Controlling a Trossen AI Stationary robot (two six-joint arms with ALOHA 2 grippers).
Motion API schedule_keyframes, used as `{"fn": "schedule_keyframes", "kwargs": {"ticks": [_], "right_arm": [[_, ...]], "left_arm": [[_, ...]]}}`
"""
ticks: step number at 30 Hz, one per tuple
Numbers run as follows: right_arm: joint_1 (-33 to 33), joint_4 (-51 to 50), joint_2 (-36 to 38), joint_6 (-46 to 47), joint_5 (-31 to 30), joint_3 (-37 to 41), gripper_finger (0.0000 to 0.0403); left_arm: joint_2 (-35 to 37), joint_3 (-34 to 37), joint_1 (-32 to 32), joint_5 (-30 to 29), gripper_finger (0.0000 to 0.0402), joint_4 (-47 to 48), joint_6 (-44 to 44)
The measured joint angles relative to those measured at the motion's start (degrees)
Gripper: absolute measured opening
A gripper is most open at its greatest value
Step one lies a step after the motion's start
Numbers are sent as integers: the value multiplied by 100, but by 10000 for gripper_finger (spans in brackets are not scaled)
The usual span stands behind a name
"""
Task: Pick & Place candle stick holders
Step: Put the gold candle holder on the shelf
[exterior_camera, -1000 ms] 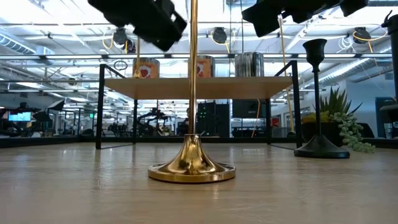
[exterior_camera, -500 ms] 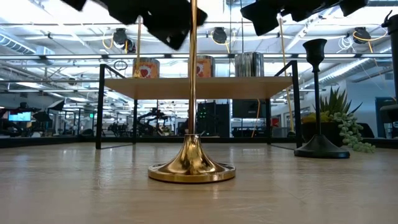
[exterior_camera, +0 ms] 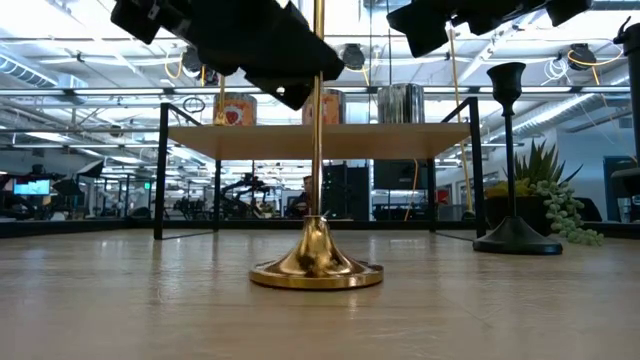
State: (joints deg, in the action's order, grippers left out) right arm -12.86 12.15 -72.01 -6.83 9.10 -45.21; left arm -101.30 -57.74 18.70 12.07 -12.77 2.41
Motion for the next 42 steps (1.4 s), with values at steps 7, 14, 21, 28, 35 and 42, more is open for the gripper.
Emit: {"fn": "schedule_keyframes", "kwargs": {"ticks": [7, 14, 21, 28, 35, 42], "right_arm": [[0, -1, 0, -2, 0, 0, 212], [0, -56, 0, 13, 0, 0, 212], [0, -113, 0, 14, 0, 0, 212], [0, -124, 0, 13, -2, 0, 212], [0, -71, 0, 13, 0, 0, 212], [0, -55, 0, -18, -2, 0, 212]], "left_arm": [[196, -6, 22, -418, 28, -28, -270], [1081, -66, 13, -945, 15, 89, -427], [2183, -70, -28, -2916, 15, 1144, -538], [2642, -72, -657, -3337, 15, 858, -84], [2540, -70, -1803, -3311, 15, 947, -354], [2511, -70, -2316, -2558, 15, 1093, -712]]}}
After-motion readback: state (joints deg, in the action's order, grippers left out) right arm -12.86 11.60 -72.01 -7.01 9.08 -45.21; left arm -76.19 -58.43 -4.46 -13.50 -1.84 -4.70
